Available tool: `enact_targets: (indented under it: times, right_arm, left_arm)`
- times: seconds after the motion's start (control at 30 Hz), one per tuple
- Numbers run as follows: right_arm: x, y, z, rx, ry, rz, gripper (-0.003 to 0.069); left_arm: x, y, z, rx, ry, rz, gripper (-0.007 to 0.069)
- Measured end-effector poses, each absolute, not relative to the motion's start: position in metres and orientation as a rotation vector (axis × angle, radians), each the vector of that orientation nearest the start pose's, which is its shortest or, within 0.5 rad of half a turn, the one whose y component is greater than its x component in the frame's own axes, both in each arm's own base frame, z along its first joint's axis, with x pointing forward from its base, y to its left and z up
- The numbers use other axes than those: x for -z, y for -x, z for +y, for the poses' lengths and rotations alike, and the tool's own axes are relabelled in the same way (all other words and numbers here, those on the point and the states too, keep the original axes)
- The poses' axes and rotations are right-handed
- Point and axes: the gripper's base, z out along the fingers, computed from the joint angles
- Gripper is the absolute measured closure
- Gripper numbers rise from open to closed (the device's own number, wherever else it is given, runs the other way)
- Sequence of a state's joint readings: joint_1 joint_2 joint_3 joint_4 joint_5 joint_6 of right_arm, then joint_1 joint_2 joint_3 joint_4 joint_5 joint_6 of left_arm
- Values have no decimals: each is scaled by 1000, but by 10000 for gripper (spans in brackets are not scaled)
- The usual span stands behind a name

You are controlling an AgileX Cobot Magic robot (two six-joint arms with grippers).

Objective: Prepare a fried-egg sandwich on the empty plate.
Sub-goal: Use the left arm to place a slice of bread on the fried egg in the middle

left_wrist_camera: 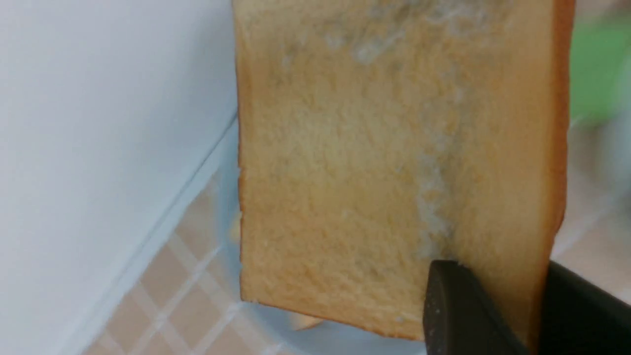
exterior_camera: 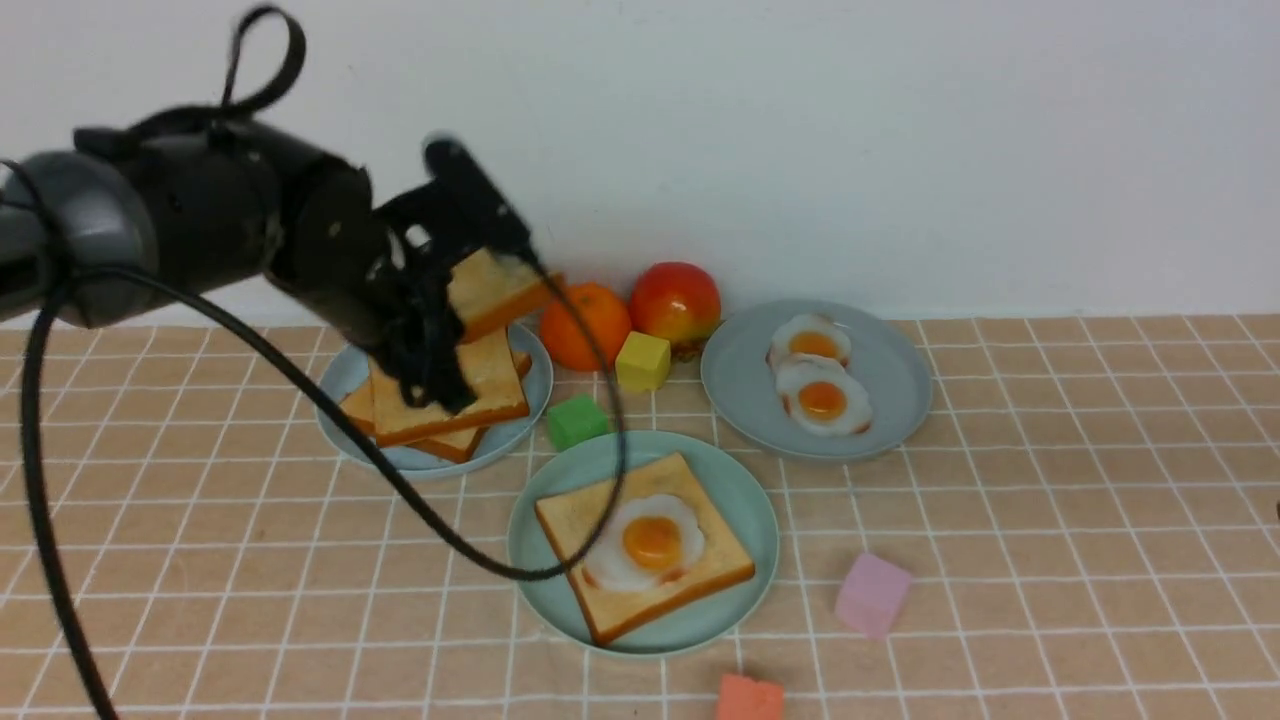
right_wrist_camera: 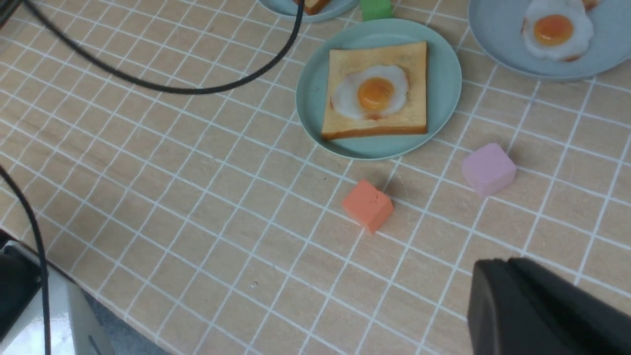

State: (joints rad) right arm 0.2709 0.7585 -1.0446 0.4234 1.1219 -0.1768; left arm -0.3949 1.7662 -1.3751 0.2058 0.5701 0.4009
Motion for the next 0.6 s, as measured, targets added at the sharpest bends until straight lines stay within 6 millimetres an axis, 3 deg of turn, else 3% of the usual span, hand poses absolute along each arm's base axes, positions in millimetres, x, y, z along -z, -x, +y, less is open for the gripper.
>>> enact_targets:
  times: [0.13,0.3,0.43,0.6]
  right_arm:
    - [-401,-97,62,-583,493,2244,627]
    - [-400,-96,62,-586,500,2258,624]
    - [-400,-95,63,-601,503,2262,624]
    - [-400,-94,63,-606,508,2273,620]
  left_arm:
    - [-271,-335,-189,-100,-1111,2200,456]
    - [-231,-294,-233,-87,-1339,2158,462]
    - [-209,-288,-243,-127,-1430,2142,473]
    - [-203,-292,-244,-164,-1468,2115,473]
